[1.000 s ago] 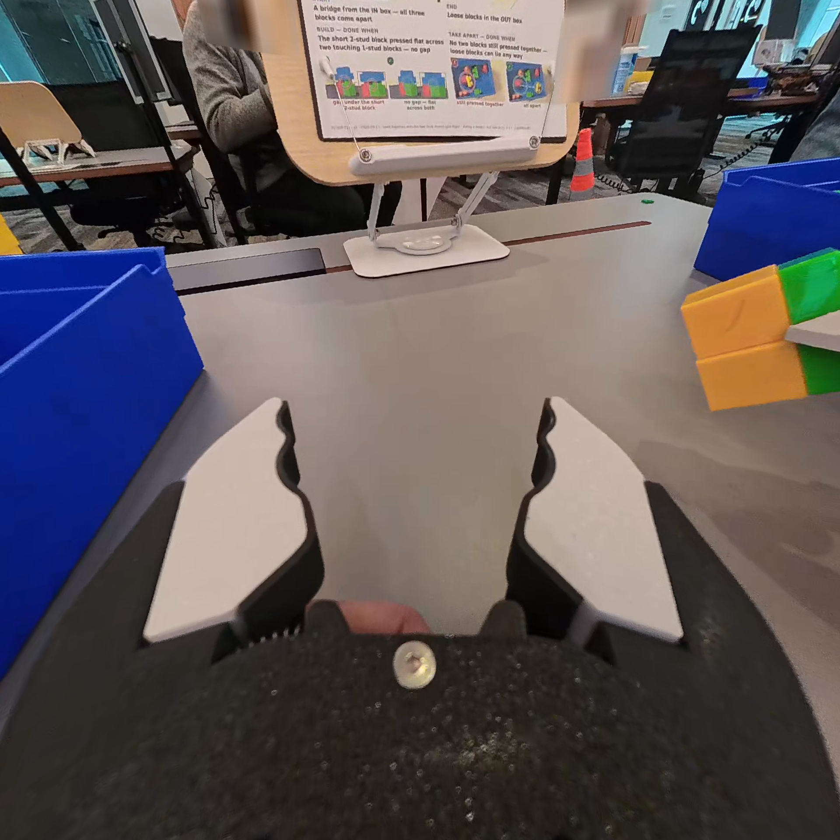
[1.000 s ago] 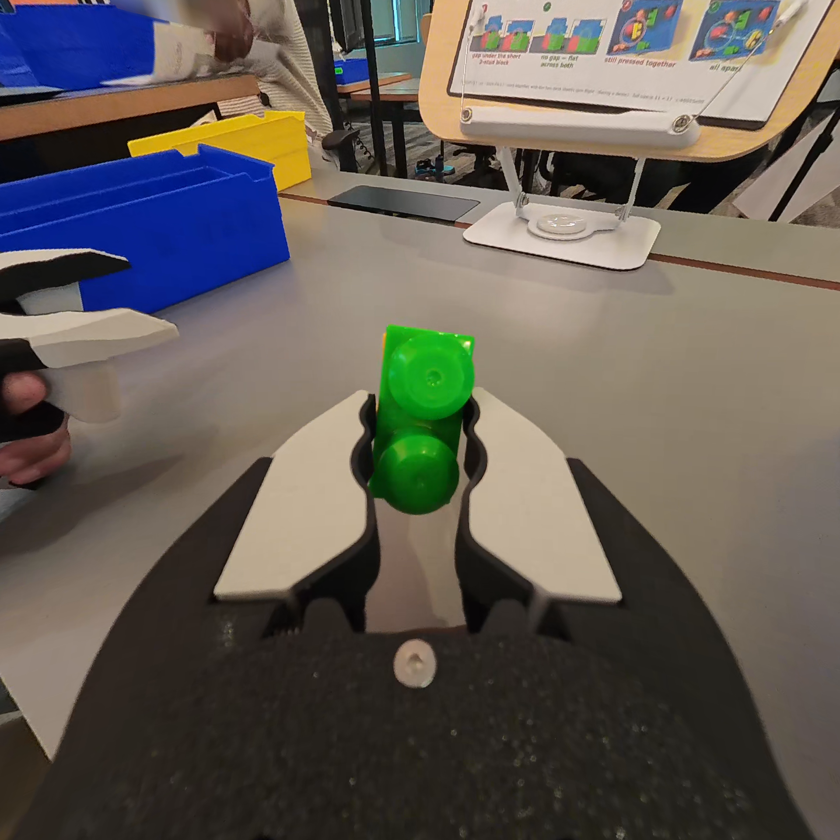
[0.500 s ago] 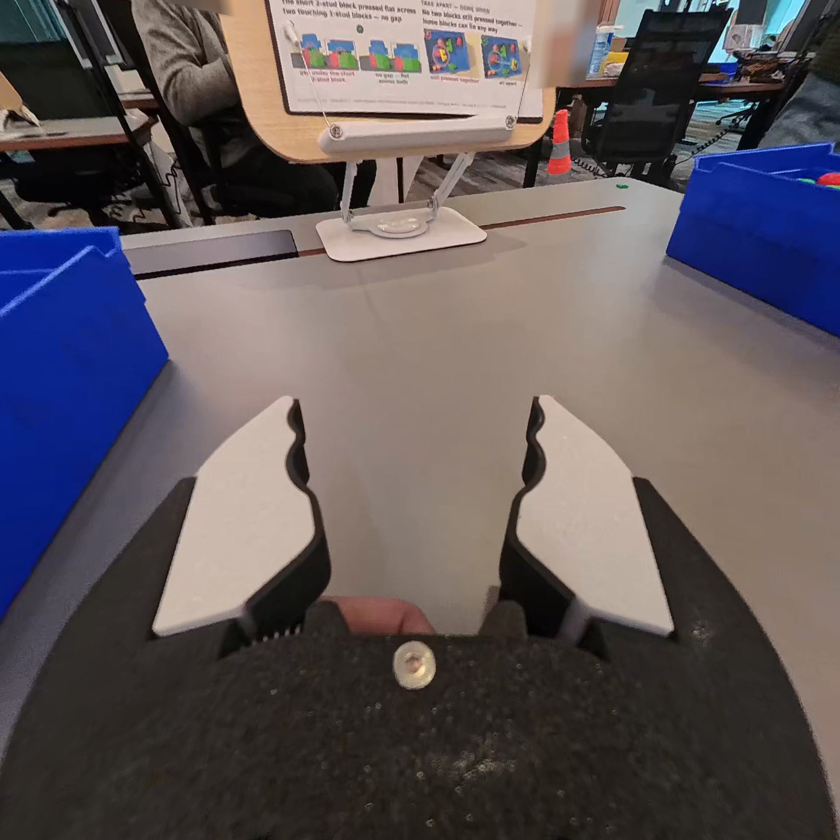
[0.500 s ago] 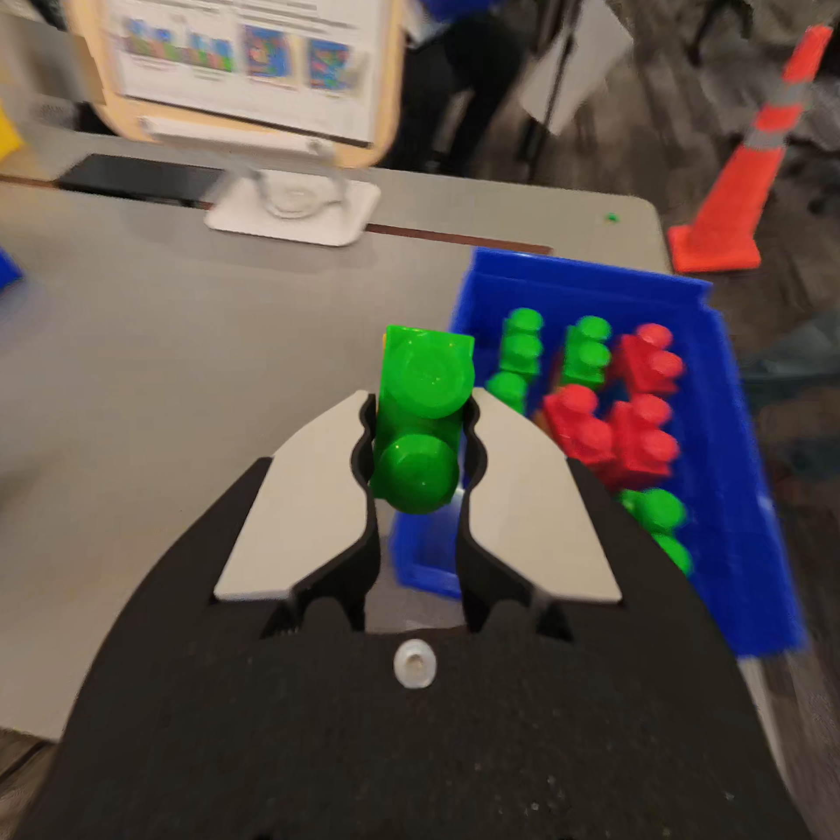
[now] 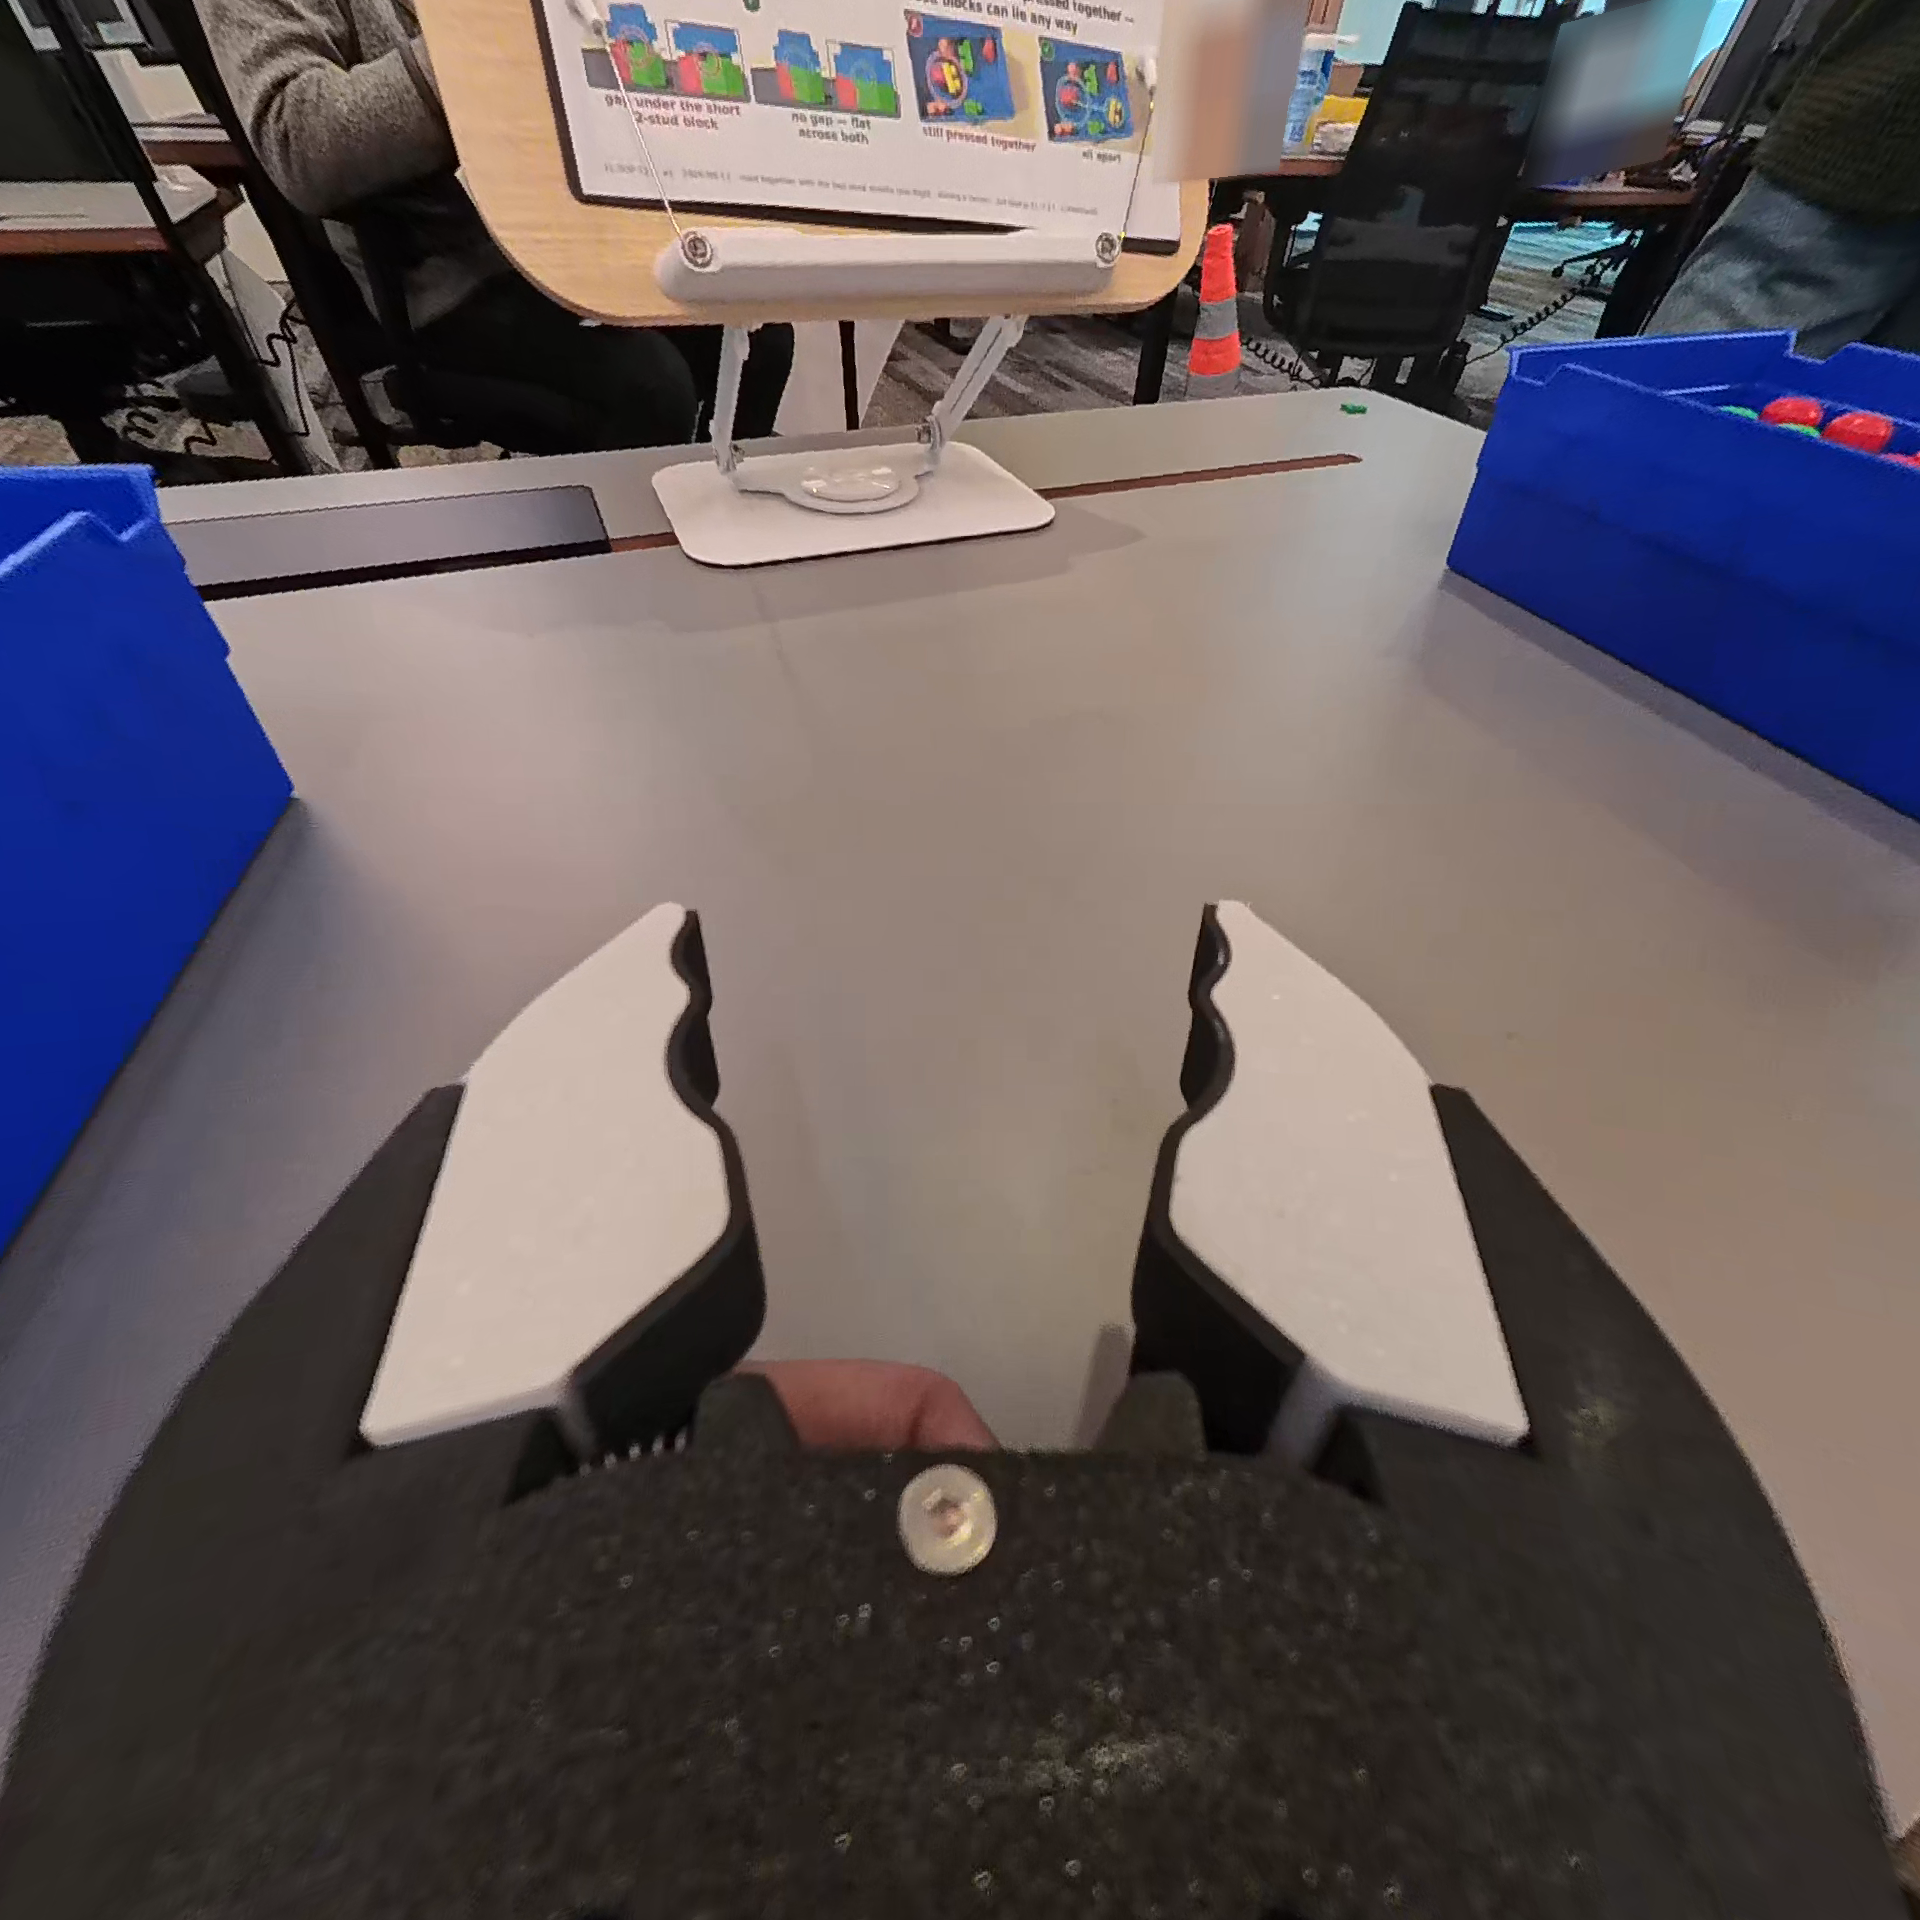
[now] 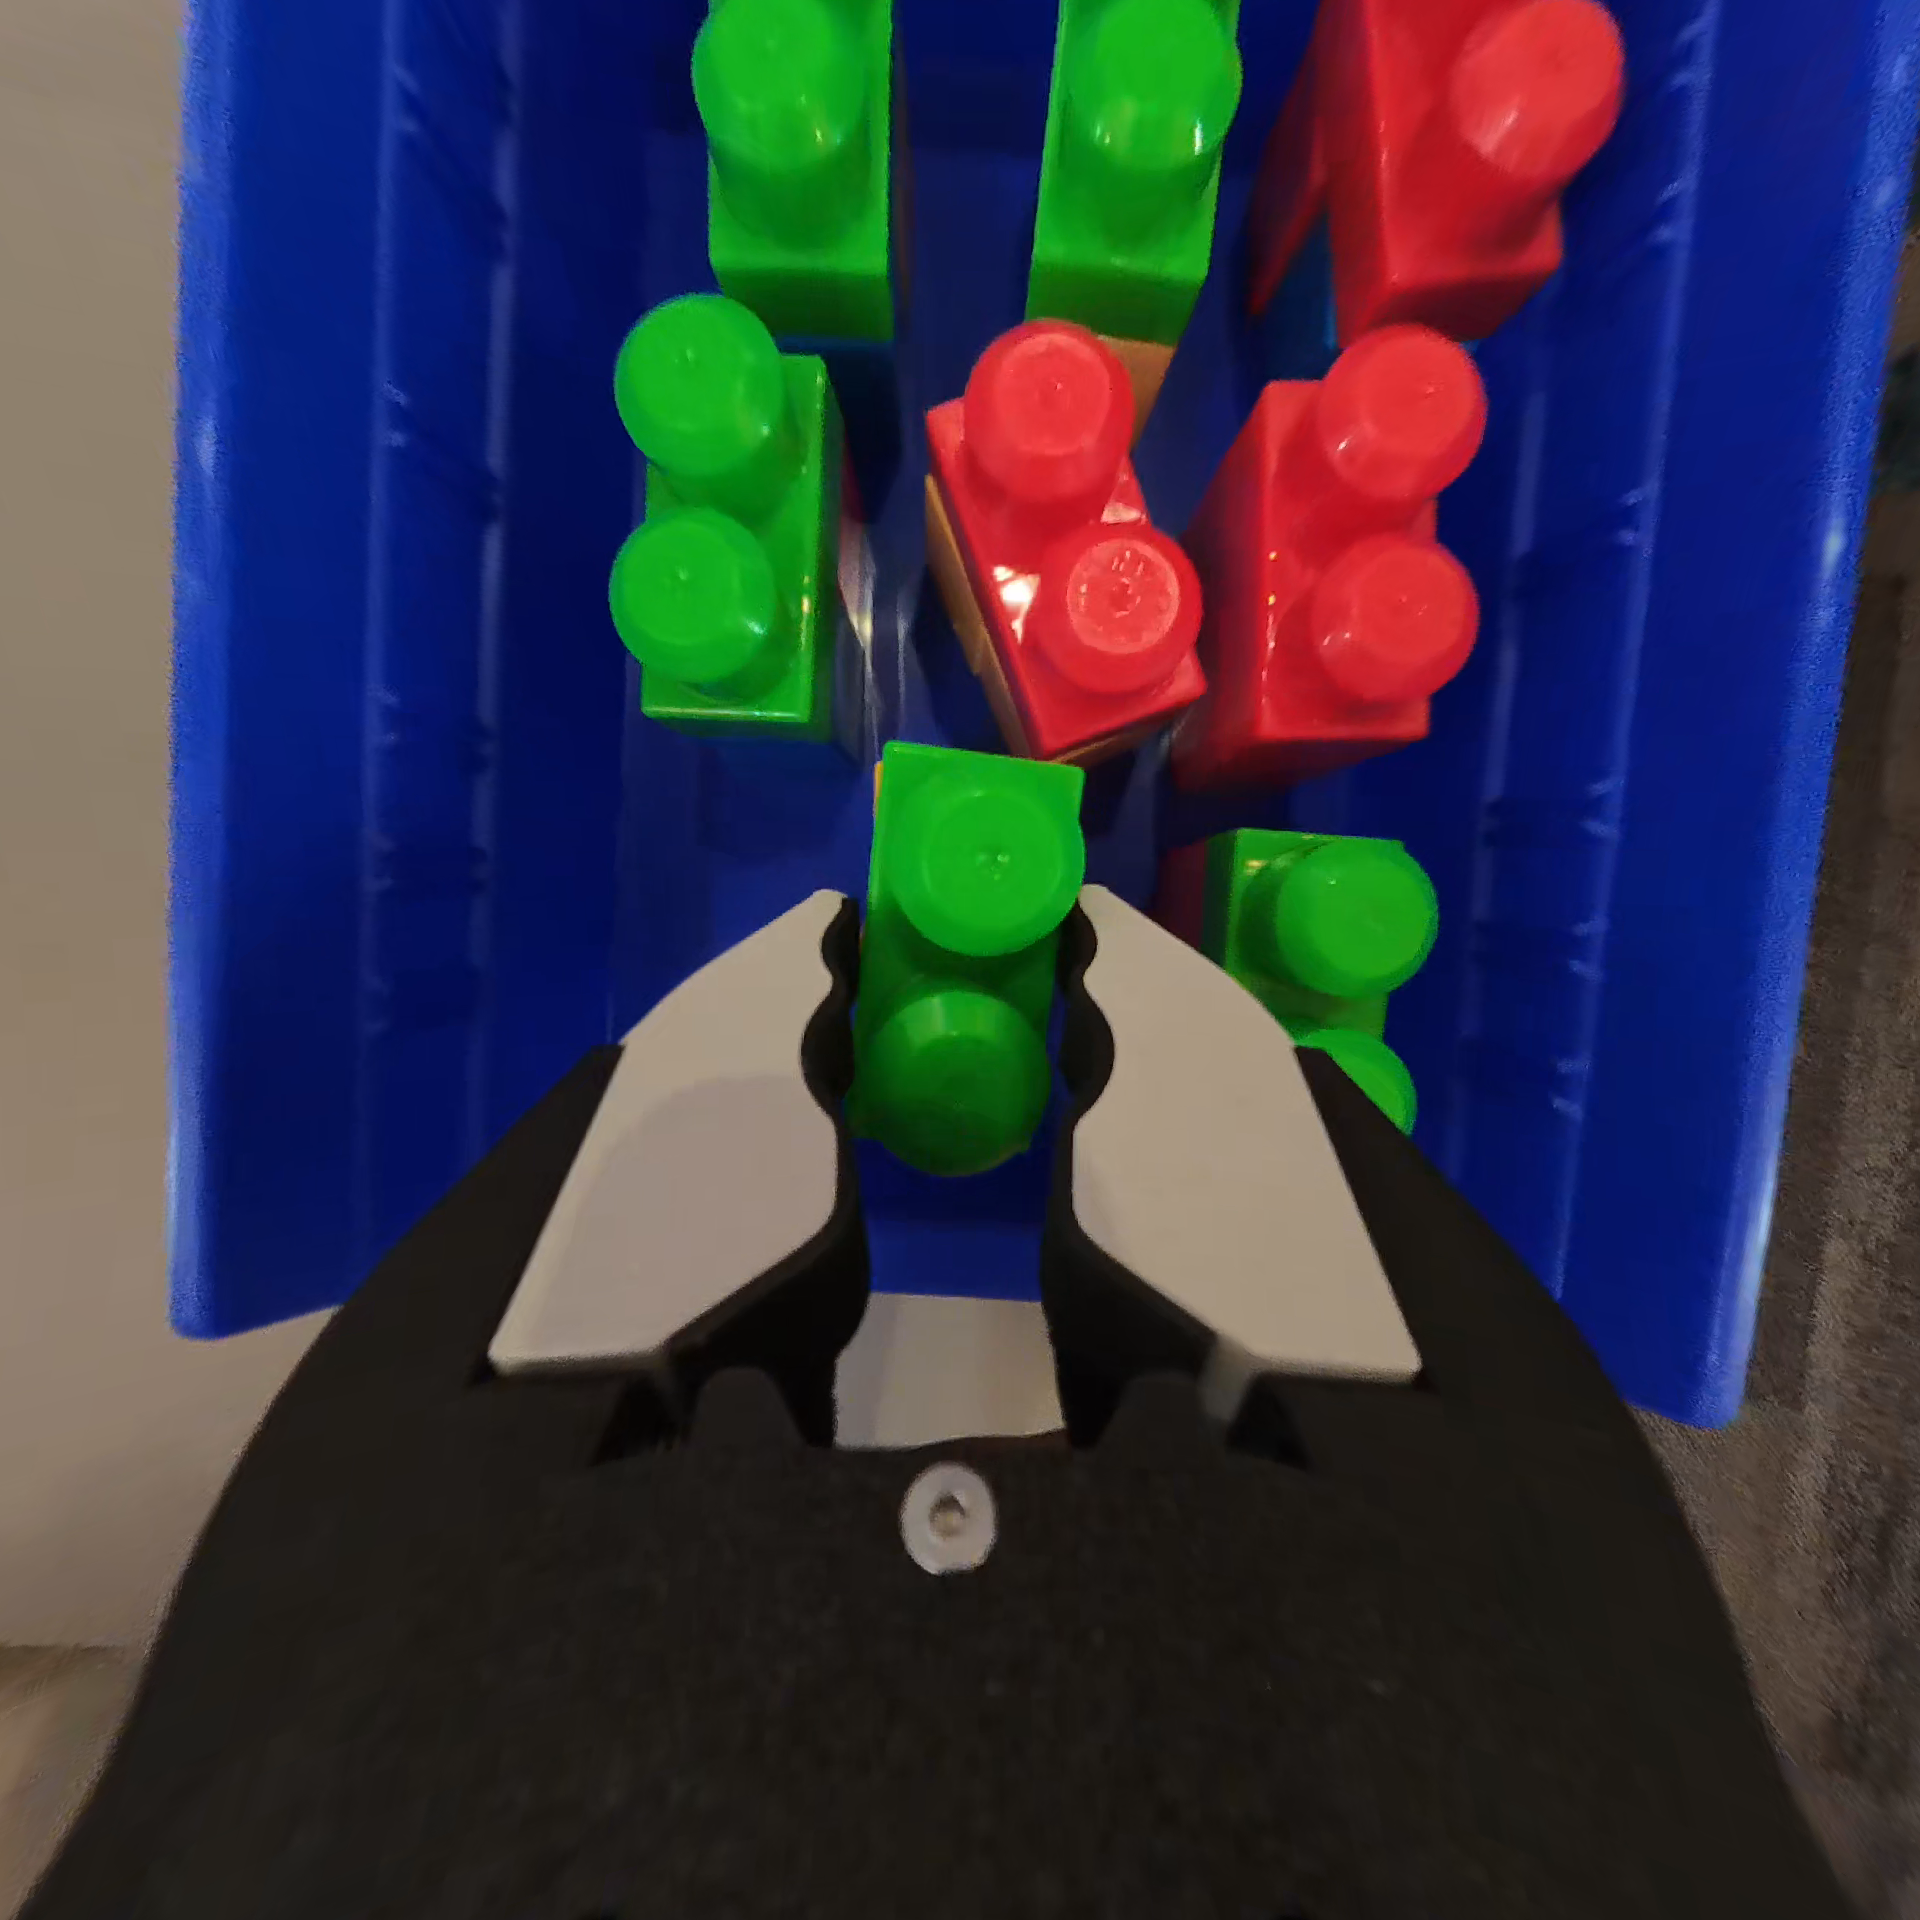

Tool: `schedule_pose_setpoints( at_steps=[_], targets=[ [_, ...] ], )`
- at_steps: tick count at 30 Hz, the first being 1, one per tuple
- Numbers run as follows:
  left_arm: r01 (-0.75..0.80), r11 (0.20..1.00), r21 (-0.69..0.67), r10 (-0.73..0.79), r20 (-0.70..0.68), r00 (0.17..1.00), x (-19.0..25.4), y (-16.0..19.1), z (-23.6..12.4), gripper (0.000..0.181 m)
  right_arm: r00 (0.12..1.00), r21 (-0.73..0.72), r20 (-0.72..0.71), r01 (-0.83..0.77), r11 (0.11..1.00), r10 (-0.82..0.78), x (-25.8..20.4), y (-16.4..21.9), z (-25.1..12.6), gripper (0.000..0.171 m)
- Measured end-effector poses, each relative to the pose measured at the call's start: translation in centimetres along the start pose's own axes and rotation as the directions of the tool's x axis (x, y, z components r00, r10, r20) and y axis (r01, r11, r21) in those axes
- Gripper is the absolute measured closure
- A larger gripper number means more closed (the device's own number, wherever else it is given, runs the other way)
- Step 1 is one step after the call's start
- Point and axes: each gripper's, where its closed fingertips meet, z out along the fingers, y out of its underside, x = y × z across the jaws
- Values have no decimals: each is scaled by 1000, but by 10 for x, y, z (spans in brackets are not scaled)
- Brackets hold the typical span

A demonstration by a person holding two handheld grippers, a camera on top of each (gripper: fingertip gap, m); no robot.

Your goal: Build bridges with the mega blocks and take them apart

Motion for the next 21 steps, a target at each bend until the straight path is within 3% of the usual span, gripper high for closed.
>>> schedule_pose_setpoints(
  at_steps=[7,16,21],
  targets=[
    [3,1000,-5,-3,-12,1000,1,1,0,94,998,-74,-53,27,997,-31,3,11,17,134],
    [-4,1000,-14,3,-16,1000,2,2,1,94,999,-65,-38,10,998,-12,2,11,18,133],
    [-6,1000,-15,6,-13,1000,3,3,1,94,999,-7,-40,21,1000,-21,-1,4,9,113]
  ],
)
